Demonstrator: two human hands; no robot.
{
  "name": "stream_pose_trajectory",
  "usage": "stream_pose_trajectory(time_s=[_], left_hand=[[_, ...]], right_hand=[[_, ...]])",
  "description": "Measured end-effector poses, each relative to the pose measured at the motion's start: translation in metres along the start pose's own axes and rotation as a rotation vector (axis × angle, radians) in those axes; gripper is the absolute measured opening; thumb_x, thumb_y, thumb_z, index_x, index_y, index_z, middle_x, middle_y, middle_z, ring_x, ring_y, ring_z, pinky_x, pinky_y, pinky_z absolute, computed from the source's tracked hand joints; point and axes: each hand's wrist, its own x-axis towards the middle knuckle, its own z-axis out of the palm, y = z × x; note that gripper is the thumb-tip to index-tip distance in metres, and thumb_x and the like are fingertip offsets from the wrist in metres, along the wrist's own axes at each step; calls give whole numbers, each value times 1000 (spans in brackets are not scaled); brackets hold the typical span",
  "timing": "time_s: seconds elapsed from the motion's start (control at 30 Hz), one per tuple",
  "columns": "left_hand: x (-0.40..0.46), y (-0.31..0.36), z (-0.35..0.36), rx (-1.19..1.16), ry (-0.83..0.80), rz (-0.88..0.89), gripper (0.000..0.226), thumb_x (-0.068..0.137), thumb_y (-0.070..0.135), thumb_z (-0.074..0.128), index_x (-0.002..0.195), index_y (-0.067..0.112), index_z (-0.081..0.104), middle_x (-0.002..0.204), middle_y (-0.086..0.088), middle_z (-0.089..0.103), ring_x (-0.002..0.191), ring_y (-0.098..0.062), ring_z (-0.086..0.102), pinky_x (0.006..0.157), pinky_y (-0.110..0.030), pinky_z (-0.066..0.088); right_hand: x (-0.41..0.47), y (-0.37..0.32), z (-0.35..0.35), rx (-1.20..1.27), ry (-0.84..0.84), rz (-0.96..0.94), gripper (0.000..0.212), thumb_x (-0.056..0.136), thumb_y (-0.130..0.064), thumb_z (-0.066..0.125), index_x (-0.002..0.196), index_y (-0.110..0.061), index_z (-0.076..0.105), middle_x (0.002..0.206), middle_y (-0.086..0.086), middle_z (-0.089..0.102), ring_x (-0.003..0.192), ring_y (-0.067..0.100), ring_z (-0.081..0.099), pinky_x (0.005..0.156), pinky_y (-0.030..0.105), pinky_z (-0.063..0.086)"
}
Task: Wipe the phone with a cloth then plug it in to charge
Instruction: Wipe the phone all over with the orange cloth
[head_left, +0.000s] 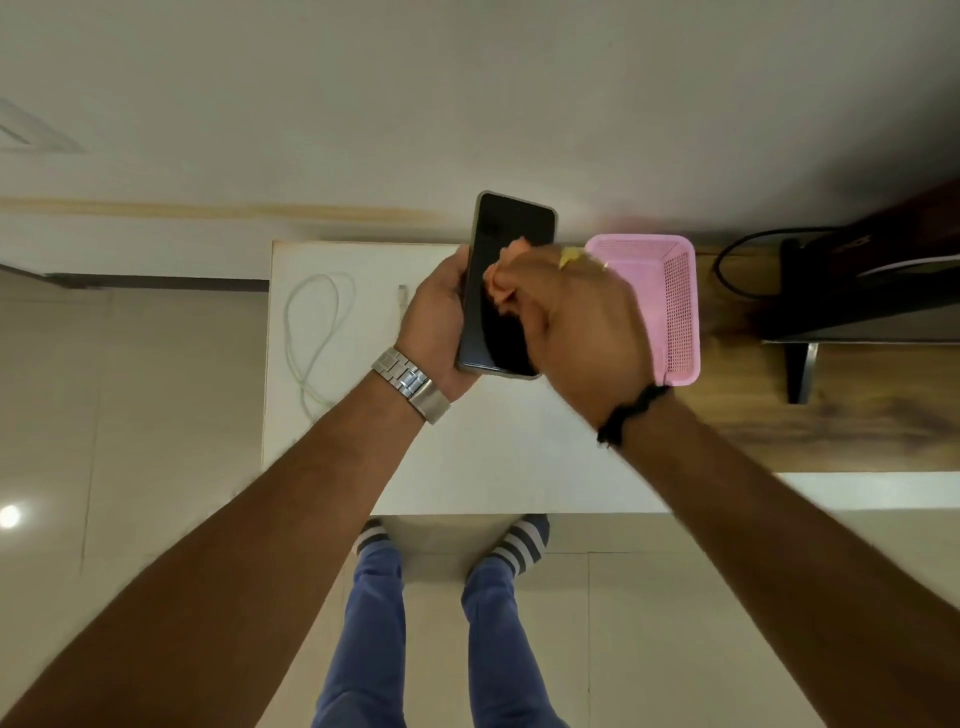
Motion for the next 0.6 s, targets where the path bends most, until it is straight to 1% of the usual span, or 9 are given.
stream_pose_trajectory(time_s=[0.07,0.1,0.2,0.3,0.37,0.47,0.5,0.57,0.6], left_hand=[[-2,4,-2,41,-20,-10,53,107,46,31,134,16,66,137,-23,65,114,-35,68,92,-43,59],[-3,3,-3,56,-21,-19,54,107,47,31,131,15,68,136,-23,66,114,-35,68,92,-44,59],[-6,-7,-4,40,-19,-58,54,108,47,33,109,18,79,115,-14,76,98,-32,75,82,-49,62],[-6,-6,-2,88,-20,-52,58,107,48,31,108,18,80,114,-15,76,95,-38,74,78,-56,61],[-3,-1,-6,99,38,-8,51,107,45,36,110,16,78,117,-15,74,103,-38,71,86,-53,58],[-1,1,-16,126,75,-6,49,106,45,41,131,10,65,137,-21,63,126,-42,60,108,-52,47],[-2,-1,-17,132,53,-28,51,106,47,39,133,13,65,138,-22,63,125,-42,62,108,-54,48],[-5,-8,-16,130,-18,-61,56,108,52,31,125,18,73,128,-18,70,110,-38,71,90,-55,59],[-6,-10,-14,123,-58,-73,60,108,53,27,123,19,74,125,-18,72,105,-37,72,84,-55,60]], right_hand=[[-26,-15,1,-30,-127,-95,24,98,-14,59,119,-13,71,113,11,73,99,32,70,87,44,60],[-29,-14,-3,-31,-154,-126,24,97,-13,61,119,-13,71,113,11,74,99,32,70,87,44,60],[2,6,-15,-8,-45,-27,23,97,-15,56,113,-12,73,109,10,74,102,32,67,88,44,56],[30,17,-22,-39,23,58,28,97,-16,53,116,-12,73,119,11,71,110,33,64,95,44,53],[16,7,-18,-39,-9,20,27,95,-15,54,114,-12,73,117,12,72,106,34,66,91,44,55],[-25,-11,-17,-75,-179,-108,25,97,-15,54,117,-13,71,113,11,73,100,32,68,86,43,59],[-25,-9,-20,-79,-196,-123,29,99,-20,50,118,-14,70,113,9,73,100,30,68,87,41,59],[-5,4,-26,-53,-122,-57,39,97,-28,39,114,-14,71,110,9,73,98,28,67,86,35,57],[8,12,-29,-44,-65,-9,37,97,-26,41,110,-12,72,106,11,73,96,29,67,85,34,56]])
